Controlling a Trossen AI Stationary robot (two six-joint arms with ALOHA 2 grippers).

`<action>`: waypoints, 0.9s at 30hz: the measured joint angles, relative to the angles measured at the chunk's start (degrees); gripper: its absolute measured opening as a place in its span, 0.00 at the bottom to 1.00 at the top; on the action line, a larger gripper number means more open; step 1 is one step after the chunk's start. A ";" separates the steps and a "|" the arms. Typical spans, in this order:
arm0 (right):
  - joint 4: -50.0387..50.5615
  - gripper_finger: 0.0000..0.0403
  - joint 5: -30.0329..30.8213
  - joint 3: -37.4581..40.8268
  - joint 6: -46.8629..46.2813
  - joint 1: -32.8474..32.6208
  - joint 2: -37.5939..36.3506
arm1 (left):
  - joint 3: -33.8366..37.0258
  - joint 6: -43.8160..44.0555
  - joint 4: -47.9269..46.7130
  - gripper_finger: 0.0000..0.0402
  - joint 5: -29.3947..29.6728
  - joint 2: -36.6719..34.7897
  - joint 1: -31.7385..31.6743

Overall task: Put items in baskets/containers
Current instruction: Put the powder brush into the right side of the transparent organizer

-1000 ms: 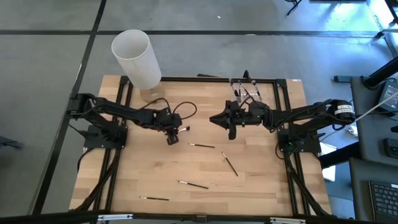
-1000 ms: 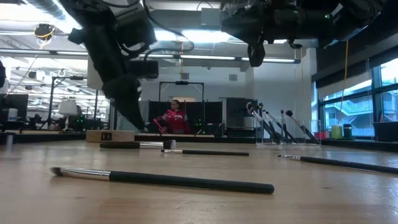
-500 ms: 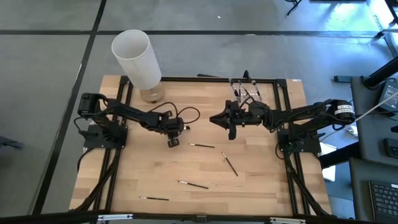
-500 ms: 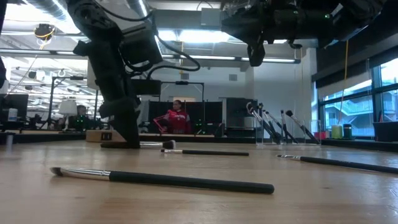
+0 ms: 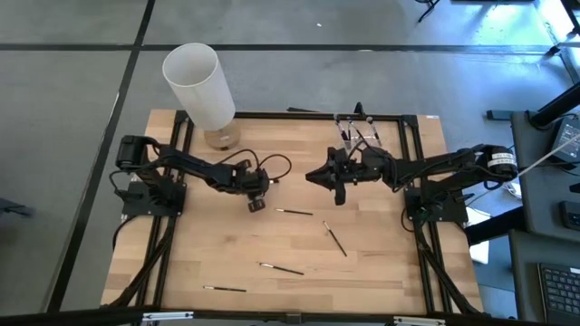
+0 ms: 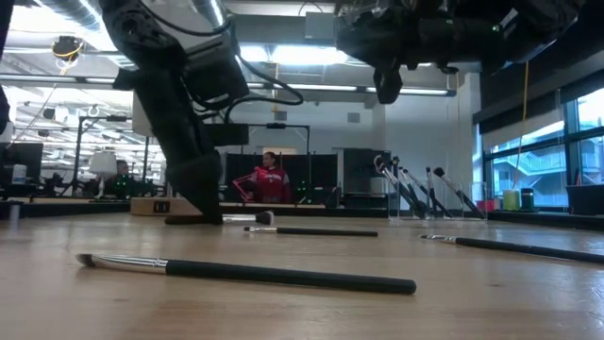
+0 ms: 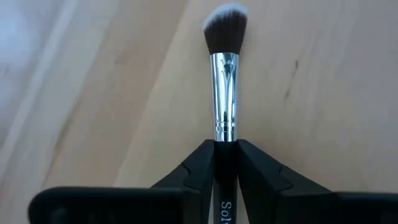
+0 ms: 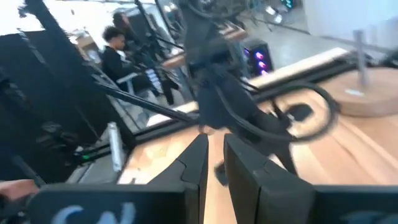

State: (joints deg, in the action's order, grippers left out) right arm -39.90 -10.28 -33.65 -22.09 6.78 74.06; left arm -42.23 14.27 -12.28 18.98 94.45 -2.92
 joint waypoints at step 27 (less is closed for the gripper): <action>-24.10 0.40 8.17 11.69 -4.48 -0.18 7.85 | -0.11 0.17 34.14 0.12 -4.23 -11.40 -1.69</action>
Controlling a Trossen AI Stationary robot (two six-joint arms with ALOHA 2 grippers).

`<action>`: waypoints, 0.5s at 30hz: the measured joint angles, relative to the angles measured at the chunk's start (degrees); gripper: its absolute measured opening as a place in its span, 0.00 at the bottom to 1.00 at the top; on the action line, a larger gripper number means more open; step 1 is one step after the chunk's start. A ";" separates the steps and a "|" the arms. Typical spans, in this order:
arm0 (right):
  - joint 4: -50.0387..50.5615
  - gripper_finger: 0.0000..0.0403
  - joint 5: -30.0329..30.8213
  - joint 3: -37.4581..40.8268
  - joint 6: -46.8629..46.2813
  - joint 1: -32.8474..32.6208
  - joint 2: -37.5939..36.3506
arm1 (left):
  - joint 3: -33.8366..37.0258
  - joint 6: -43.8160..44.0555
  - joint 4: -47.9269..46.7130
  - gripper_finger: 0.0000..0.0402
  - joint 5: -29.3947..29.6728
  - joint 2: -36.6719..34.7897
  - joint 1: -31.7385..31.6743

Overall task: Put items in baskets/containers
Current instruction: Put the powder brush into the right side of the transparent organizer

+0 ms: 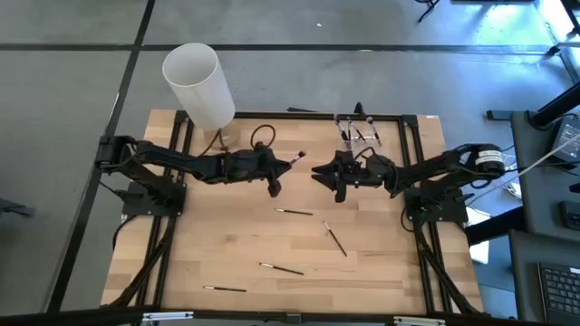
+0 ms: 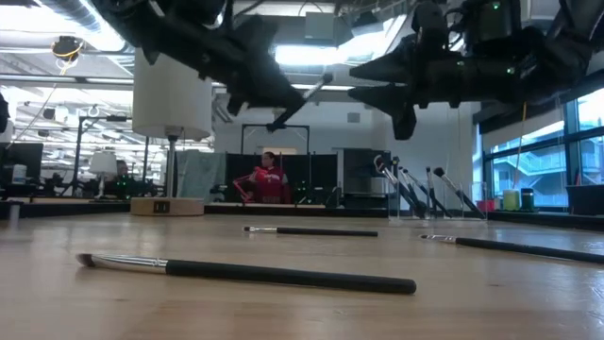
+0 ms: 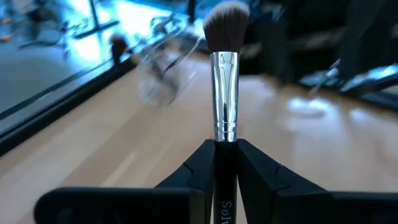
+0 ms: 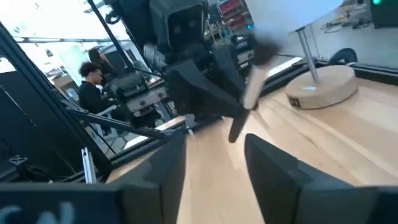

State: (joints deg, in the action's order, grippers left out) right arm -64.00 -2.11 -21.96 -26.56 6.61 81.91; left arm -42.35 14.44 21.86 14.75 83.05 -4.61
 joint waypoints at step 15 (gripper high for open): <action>-16.34 0.38 -1.60 -7.92 3.89 -2.57 15.35 | -0.04 -2.15 5.13 0.13 -4.20 1.49 2.18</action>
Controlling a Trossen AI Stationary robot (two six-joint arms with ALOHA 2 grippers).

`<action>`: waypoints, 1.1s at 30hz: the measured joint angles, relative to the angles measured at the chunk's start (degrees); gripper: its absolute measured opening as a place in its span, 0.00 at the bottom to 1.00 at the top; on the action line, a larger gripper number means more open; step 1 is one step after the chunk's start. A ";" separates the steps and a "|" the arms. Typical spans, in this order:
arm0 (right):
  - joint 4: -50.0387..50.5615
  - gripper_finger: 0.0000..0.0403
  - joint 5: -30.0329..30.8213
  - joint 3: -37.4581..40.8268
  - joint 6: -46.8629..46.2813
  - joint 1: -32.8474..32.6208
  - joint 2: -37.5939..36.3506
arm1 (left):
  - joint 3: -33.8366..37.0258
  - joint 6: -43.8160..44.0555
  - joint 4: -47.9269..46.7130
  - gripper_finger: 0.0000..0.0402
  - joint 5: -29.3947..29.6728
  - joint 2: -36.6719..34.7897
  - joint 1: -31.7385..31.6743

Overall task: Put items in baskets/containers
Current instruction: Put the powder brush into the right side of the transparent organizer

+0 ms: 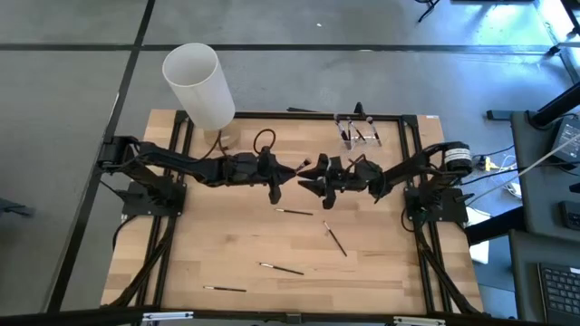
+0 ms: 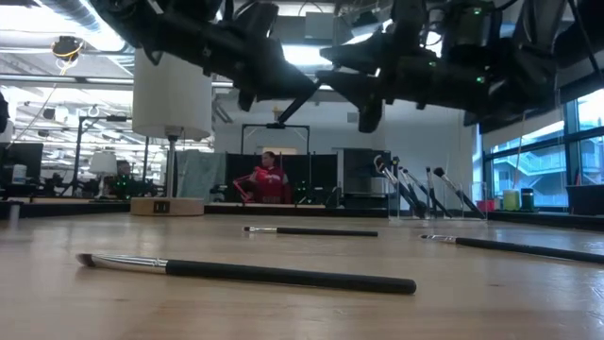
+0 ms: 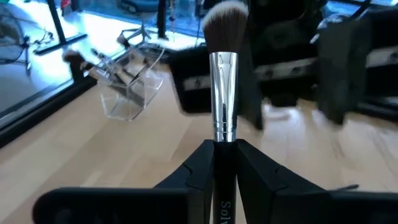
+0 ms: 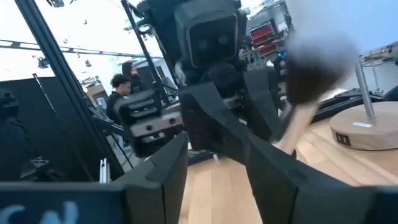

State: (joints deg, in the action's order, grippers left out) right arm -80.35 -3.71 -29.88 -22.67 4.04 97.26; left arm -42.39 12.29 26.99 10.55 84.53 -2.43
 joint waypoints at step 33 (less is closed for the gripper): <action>21.57 0.40 15.77 -1.33 6.47 -2.04 -7.31 | 0.02 -0.45 -2.52 0.12 1.23 -0.04 0.96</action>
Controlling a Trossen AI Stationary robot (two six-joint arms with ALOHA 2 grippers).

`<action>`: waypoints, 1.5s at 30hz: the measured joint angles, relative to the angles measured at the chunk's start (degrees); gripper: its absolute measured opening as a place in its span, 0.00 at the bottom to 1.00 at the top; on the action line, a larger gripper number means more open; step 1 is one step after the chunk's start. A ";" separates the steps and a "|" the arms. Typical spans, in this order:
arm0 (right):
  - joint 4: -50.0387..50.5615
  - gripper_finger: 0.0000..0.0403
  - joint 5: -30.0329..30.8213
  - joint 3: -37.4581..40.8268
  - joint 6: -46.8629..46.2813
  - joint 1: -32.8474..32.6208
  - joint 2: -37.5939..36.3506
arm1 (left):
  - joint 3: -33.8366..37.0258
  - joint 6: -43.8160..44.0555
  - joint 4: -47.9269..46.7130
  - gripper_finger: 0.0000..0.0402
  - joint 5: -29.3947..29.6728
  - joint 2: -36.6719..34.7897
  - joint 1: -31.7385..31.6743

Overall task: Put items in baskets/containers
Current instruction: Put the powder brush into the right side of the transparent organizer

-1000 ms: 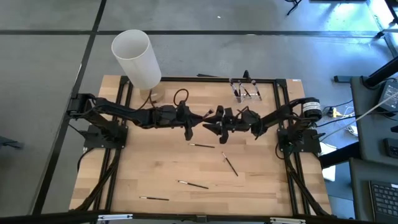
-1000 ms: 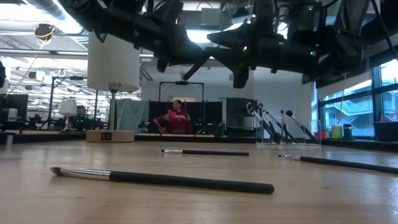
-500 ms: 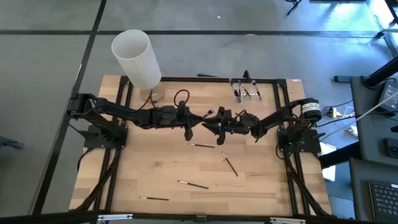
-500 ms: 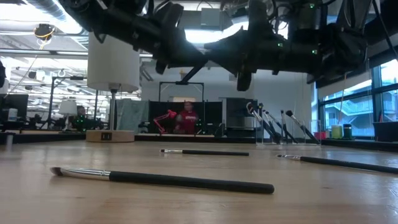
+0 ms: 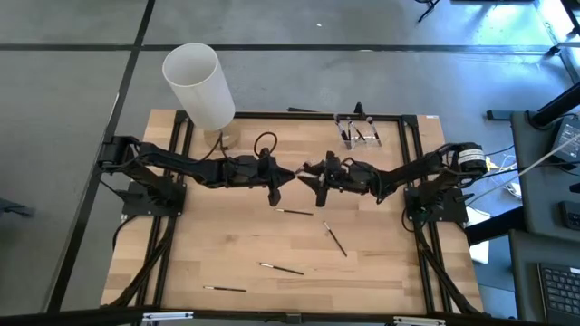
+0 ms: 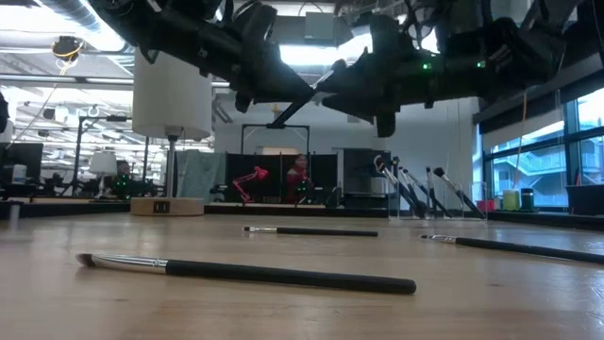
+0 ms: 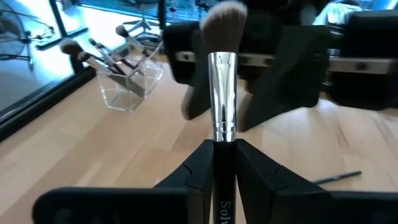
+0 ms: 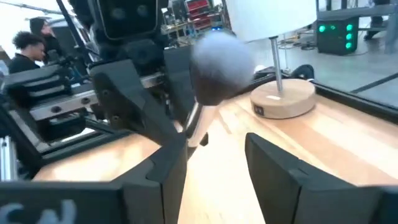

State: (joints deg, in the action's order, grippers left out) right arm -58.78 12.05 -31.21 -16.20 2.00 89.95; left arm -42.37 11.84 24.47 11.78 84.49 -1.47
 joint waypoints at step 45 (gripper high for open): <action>-6.65 0.15 -7.50 -0.01 2.79 -0.24 0.33 | -0.02 -3.07 4.22 0.17 -7.04 -0.02 0.69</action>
State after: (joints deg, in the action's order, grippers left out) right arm -65.43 4.56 -31.22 -13.41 1.76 90.28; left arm -42.39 8.77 28.69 4.74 84.47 -0.78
